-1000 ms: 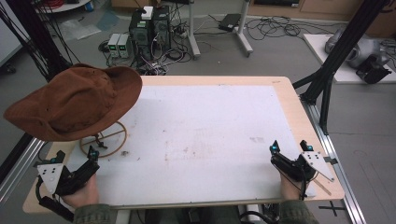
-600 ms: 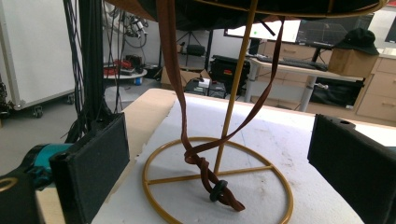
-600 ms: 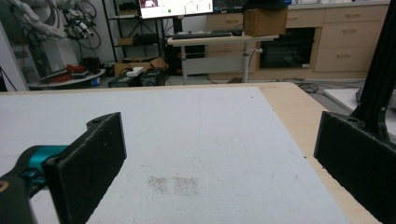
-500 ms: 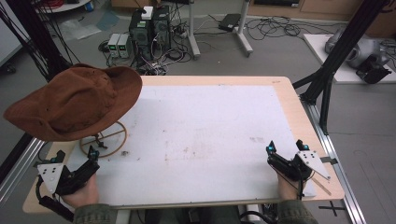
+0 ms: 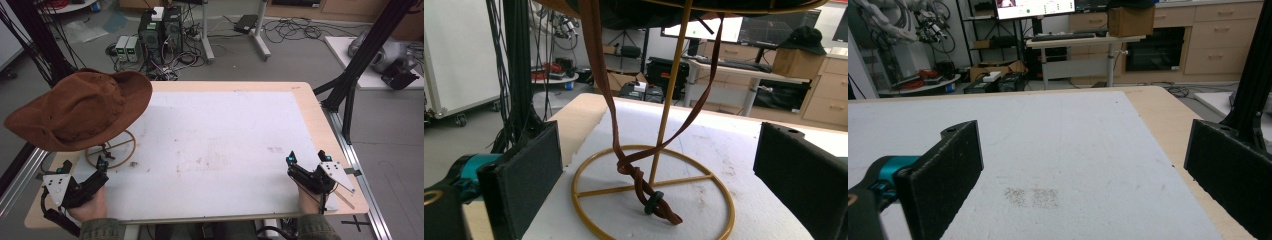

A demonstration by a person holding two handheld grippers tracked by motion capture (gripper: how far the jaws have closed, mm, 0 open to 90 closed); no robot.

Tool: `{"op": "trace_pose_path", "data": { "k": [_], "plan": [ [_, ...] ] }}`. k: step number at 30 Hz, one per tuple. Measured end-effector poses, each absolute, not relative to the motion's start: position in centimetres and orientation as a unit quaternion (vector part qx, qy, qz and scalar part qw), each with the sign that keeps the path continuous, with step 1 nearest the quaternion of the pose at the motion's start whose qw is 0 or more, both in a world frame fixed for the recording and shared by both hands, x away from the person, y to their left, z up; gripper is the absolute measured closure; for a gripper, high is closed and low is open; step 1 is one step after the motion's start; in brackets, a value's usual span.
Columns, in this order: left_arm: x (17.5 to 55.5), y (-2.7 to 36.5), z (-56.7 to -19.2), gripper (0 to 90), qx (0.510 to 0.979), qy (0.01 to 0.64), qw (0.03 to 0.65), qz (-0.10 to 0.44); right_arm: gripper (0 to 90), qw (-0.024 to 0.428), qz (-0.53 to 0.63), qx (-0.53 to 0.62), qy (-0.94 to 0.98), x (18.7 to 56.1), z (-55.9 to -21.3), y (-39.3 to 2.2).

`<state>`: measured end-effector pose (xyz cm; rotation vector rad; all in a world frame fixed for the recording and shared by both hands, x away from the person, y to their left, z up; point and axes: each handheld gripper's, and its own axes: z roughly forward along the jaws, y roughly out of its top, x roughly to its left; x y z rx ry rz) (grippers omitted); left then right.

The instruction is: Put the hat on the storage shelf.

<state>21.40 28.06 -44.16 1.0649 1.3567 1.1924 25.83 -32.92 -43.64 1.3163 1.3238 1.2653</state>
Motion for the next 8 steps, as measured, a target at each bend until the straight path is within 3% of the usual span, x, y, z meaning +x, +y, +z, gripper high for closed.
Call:
{"op": "trace_pose_path", "data": {
  "k": [8],
  "plan": [
    [21.46,28.11,-44.18,5.7,0.439,0.561,0.5,0.492,1.4,0.428,0.506,0.53,0.529,25.78,-43.67,-32.96]
  ]
}}
